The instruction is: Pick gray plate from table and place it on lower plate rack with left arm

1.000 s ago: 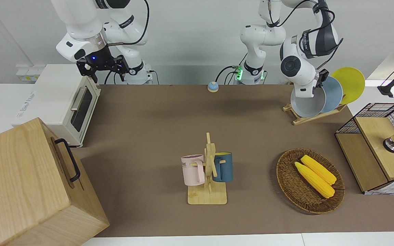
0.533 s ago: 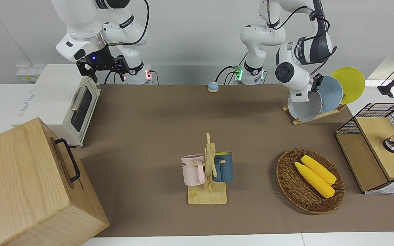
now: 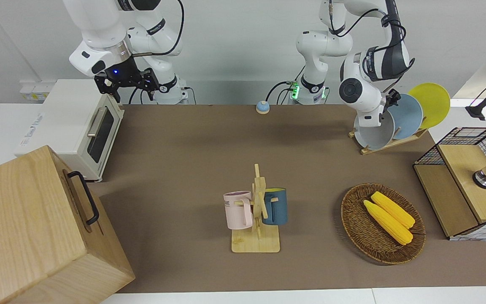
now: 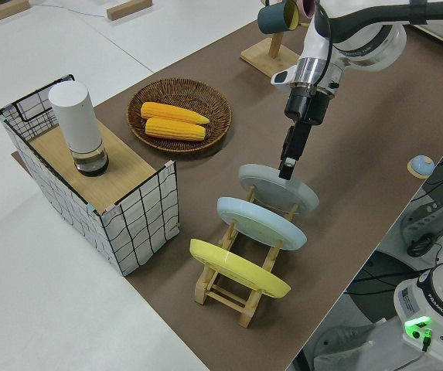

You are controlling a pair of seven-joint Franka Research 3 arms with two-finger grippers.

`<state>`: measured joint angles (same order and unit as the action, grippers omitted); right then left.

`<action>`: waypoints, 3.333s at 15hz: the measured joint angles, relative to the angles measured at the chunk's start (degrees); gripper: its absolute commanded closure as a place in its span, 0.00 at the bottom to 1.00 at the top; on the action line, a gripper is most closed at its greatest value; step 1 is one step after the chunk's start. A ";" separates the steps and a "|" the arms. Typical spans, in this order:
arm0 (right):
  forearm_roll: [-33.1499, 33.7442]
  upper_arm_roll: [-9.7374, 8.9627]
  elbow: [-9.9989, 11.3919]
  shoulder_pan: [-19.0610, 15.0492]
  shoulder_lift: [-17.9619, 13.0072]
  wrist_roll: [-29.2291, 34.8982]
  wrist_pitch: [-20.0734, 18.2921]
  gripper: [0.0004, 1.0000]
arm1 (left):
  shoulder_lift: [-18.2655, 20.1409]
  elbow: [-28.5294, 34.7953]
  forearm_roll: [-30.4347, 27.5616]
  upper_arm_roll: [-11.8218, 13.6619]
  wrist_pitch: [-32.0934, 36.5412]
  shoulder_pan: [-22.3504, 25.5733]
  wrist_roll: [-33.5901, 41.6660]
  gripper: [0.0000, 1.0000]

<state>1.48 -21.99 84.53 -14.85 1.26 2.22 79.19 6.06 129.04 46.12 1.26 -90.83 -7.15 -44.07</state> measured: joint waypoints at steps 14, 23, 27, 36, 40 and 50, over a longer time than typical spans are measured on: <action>0.00 0.00 0.00 0.00 0.00 0.00 0.00 0.02 | 0.66 -12.49 -20.88 -0.07 -0.61 0.03 14.48 0.00; 0.00 0.00 0.00 0.00 0.00 0.00 0.00 0.02 | -2.42 -19.74 -40.29 -0.56 -2.08 1.88 21.79 0.00; 0.00 0.00 0.00 0.00 0.00 0.00 0.00 0.02 | -2.50 -20.09 -44.31 -0.77 -4.69 3.67 27.44 0.00; 0.00 0.00 0.00 0.00 0.00 0.00 0.00 0.02 | -3.08 -23.02 -47.61 -3.66 -7.71 4.67 30.98 0.00; 0.00 0.00 0.00 0.00 0.00 0.00 0.00 0.02 | -3.37 -24.08 -47.62 -4.12 -8.98 4.93 31.74 0.00; 0.00 0.00 0.00 0.00 0.00 0.00 0.00 0.02 | -3.35 -33.17 -47.79 -4.46 -0.89 5.98 33.67 0.00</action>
